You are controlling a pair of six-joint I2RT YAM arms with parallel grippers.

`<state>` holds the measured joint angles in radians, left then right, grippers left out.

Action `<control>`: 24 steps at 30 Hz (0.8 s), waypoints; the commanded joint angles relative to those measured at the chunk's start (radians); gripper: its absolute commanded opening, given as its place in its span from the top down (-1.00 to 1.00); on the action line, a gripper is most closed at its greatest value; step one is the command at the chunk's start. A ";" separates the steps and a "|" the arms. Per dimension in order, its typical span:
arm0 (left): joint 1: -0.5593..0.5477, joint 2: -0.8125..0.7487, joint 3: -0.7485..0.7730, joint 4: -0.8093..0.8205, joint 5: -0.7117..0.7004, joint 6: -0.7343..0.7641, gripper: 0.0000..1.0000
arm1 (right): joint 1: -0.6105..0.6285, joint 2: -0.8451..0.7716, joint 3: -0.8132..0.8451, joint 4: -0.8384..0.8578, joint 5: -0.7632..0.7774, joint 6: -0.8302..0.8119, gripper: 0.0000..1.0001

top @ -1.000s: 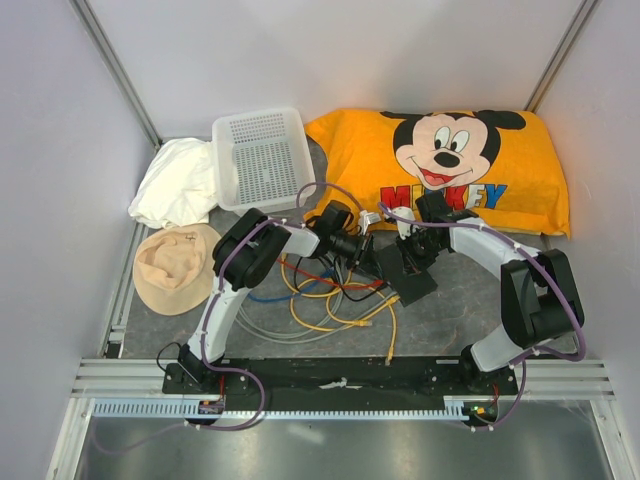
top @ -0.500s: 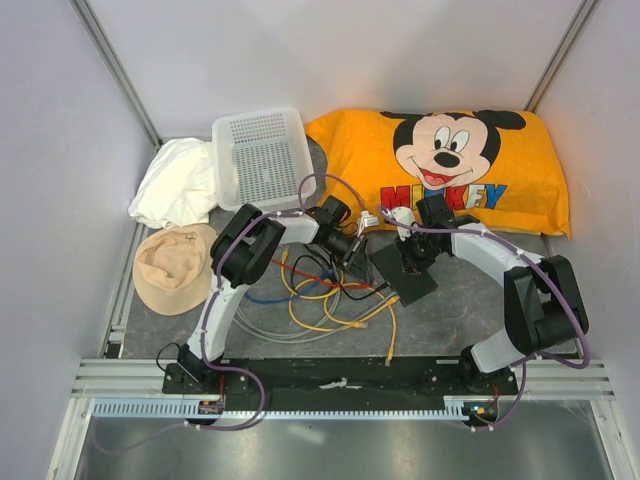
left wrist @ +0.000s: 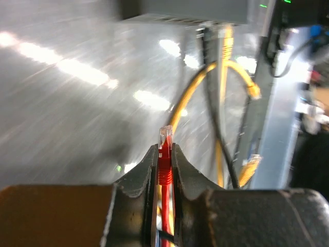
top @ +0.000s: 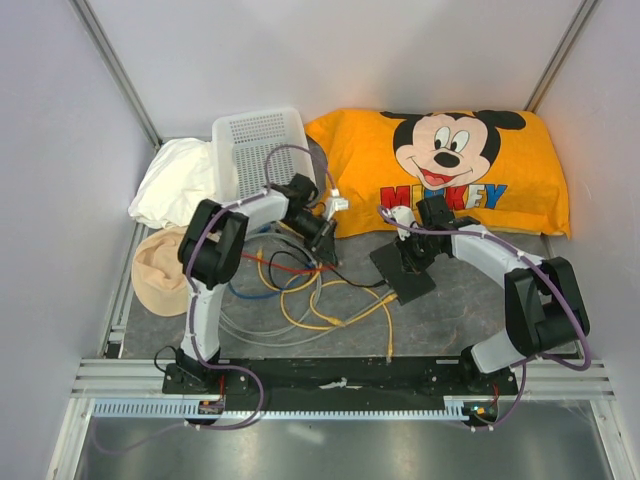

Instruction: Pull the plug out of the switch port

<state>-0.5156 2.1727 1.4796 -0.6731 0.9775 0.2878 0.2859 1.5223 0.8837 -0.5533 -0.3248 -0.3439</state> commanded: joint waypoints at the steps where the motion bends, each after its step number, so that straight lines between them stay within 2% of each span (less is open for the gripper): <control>1: 0.138 -0.137 0.096 -0.129 -0.160 0.143 0.97 | -0.004 0.059 -0.055 0.075 0.133 -0.035 1.00; 6: 0.241 -0.209 0.159 -0.129 -0.298 0.165 0.97 | -0.004 0.049 -0.061 0.070 0.150 -0.038 1.00; 10: 0.291 -0.258 0.168 -0.060 -0.399 0.134 0.97 | -0.004 0.035 -0.072 0.073 0.151 -0.040 0.99; 14: 0.295 -0.252 0.143 -0.030 -0.442 0.111 0.97 | -0.002 0.027 -0.086 0.078 0.161 -0.047 1.00; 19: 0.295 -0.229 0.053 0.067 -0.572 0.012 0.97 | -0.004 0.029 -0.086 0.081 0.156 -0.046 1.00; 24: 0.295 -0.211 0.021 0.121 -0.565 -0.007 0.95 | -0.004 0.029 -0.088 0.084 0.155 -0.046 1.00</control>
<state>-0.2340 1.9503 1.5097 -0.6353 0.4892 0.3183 0.2958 1.5127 0.8509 -0.4183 -0.3138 -0.3450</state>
